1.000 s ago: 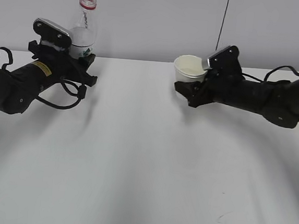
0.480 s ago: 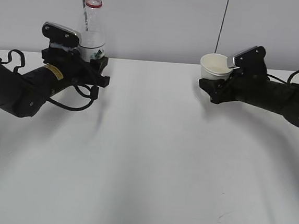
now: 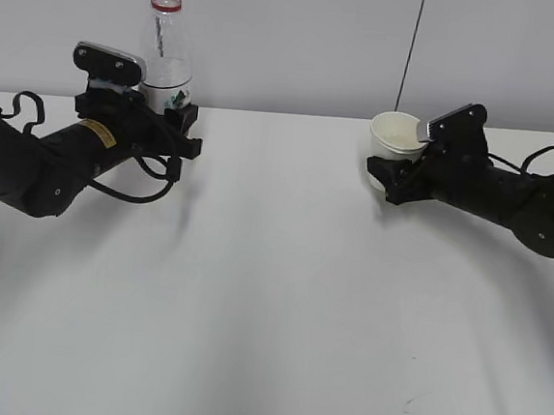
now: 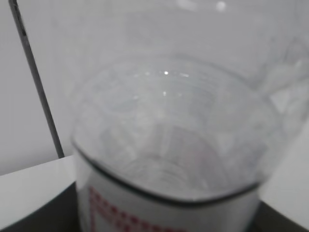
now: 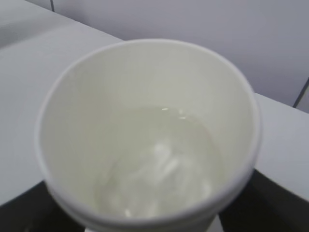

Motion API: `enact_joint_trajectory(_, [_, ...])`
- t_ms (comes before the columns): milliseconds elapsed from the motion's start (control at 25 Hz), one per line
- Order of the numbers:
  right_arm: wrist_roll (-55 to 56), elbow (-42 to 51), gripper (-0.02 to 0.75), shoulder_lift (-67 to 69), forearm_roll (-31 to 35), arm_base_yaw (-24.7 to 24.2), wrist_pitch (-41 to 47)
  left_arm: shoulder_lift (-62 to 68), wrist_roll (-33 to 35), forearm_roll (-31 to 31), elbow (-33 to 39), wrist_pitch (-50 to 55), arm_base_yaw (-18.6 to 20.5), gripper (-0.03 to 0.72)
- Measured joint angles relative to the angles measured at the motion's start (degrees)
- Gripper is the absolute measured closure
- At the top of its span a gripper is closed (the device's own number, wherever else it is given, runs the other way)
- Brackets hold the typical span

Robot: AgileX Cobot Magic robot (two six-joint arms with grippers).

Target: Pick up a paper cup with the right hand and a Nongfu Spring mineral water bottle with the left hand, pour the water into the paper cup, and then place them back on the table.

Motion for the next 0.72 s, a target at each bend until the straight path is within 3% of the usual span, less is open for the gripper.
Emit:
enact_joint_trajectory(480, [-1.4,-0.1,0.212,2.1,0.8,0.0,-2.1,0.0,-0.2,0.0,0.0,0.2,0.0,0.316])
enact_joint_trajectory(720, [-1.4,-0.2,0.144,2.1,1.3,0.0,-2.2,0.0,-0.2,0.0,0.0,0.2,0.0,0.316])
